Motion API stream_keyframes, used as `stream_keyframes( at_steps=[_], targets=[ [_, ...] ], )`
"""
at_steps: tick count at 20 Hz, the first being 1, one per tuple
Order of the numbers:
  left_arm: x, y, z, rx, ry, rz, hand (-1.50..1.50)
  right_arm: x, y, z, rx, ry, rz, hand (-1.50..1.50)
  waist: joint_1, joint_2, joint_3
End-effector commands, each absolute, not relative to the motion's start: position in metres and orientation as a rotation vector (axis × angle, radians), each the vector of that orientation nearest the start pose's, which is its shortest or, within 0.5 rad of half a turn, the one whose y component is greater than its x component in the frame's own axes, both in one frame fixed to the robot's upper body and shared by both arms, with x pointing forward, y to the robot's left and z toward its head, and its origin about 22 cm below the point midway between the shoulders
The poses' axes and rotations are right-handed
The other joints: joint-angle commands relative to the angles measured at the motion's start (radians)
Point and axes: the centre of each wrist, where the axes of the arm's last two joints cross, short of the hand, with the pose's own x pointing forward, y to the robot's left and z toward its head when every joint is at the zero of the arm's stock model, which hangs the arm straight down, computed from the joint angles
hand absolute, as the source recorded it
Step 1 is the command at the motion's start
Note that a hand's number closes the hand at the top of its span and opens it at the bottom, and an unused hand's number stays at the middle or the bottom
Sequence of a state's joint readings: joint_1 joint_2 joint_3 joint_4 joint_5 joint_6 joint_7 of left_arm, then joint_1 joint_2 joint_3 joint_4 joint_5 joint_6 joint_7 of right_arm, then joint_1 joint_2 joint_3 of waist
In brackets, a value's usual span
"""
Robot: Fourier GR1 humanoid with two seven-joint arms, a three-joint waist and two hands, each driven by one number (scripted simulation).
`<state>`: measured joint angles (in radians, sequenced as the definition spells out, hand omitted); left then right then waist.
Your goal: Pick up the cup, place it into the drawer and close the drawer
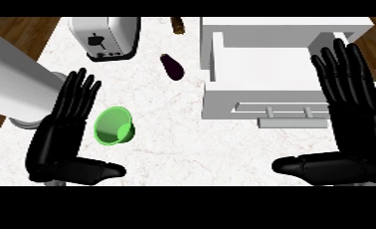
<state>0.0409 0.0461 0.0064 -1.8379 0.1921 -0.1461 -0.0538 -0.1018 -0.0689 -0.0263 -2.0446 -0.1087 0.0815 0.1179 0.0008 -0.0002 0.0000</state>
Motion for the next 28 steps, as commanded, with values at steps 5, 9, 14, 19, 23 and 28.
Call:
stream_keyframes(
  at_steps=[5,9,14,19,23,28],
  targets=[
    [0.235,0.261,0.033,-0.145,-1.793,0.002,-1.50,0.222,-0.226,0.130,0.112,-2.016,0.132,-1.50,-0.002,0.000,0.000],
    [0.220,0.243,0.009,-0.106,-1.787,0.036,-1.50,0.220,-0.247,0.139,0.118,-1.996,0.127,-1.50,-0.001,0.000,0.000],
    [0.222,0.284,-0.025,-0.107,-1.757,0.014,-1.50,0.238,-0.223,0.145,0.131,-1.994,0.133,-1.50,0.001,0.001,0.000],
    [0.235,0.295,-0.041,-0.111,-1.718,0.014,-1.50,0.229,-0.232,0.133,0.146,-2.024,0.118,-1.50,-0.002,0.000,0.000],
    [0.240,0.279,-0.068,-0.100,-1.719,0.007,-1.50,0.226,-0.231,0.152,0.135,-2.007,0.141,-1.50,-0.003,0.000,0.000],
    [0.242,0.270,-0.079,-0.098,-1.713,0.013,-1.50,0.218,-0.248,0.129,0.163,-2.008,0.126,-1.50,-0.004,0.000,0.000]
  ],
)
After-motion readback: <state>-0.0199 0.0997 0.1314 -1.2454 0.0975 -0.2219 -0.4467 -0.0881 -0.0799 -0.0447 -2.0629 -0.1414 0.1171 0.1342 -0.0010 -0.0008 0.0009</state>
